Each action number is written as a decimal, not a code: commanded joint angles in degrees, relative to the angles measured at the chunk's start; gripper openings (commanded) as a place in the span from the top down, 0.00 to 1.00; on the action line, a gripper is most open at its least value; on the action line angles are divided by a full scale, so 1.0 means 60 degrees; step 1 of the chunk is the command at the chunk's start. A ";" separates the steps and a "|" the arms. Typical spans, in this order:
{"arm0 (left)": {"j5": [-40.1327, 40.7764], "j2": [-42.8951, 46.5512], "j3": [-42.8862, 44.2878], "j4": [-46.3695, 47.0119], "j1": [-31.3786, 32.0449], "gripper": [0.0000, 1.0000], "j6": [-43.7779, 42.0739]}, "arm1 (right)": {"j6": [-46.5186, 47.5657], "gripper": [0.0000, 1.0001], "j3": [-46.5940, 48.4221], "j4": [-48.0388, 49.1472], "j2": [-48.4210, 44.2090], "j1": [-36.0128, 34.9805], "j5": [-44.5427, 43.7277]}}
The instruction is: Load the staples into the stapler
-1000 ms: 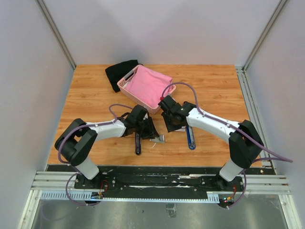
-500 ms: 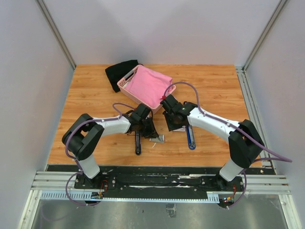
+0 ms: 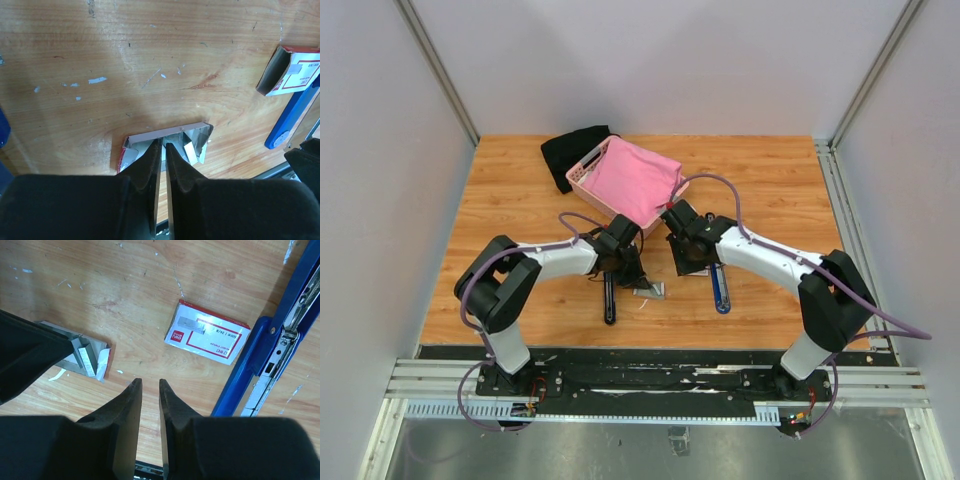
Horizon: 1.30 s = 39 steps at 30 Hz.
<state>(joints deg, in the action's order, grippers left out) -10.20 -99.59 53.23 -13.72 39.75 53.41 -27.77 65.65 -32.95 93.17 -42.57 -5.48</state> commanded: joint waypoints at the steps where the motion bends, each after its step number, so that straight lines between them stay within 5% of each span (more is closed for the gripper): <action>1: 0.0212 -0.0331 0.0117 -0.0531 0.0085 0.88 -0.0202 | -0.0191 0.79 -0.0192 0.0084 -0.0351 0.0195 0.0019; 7: 0.0088 -0.0167 0.0086 -0.0399 0.0085 0.99 -0.0167 | -0.0191 0.78 -0.0208 0.0145 -0.0612 0.0239 0.0251; 20: -0.0019 0.2959 -0.1591 0.1970 0.0085 1.00 -0.0085 | -0.0411 0.74 0.0149 -0.0024 -0.1582 0.0361 0.1493; 26: 0.0234 0.4766 -0.2509 0.2724 0.0070 1.00 -0.0317 | -0.0780 0.66 -0.0261 0.0873 -0.2419 0.0742 0.3413; 33: -0.0183 0.6459 -0.3158 0.3393 0.0055 1.00 -0.0837 | -0.1258 0.52 -0.1503 0.3875 -0.4143 0.1759 0.6913; 39: -0.1004 0.7208 -0.2985 0.3703 0.0004 1.00 -0.1350 | -0.0116 0.51 -0.1205 0.3617 -0.4139 0.1824 0.8884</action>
<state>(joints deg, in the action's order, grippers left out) -12.23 -58.43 34.15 4.71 39.86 48.73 -32.69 57.39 -13.02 67.70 -32.12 35.05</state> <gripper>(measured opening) 0.008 0.492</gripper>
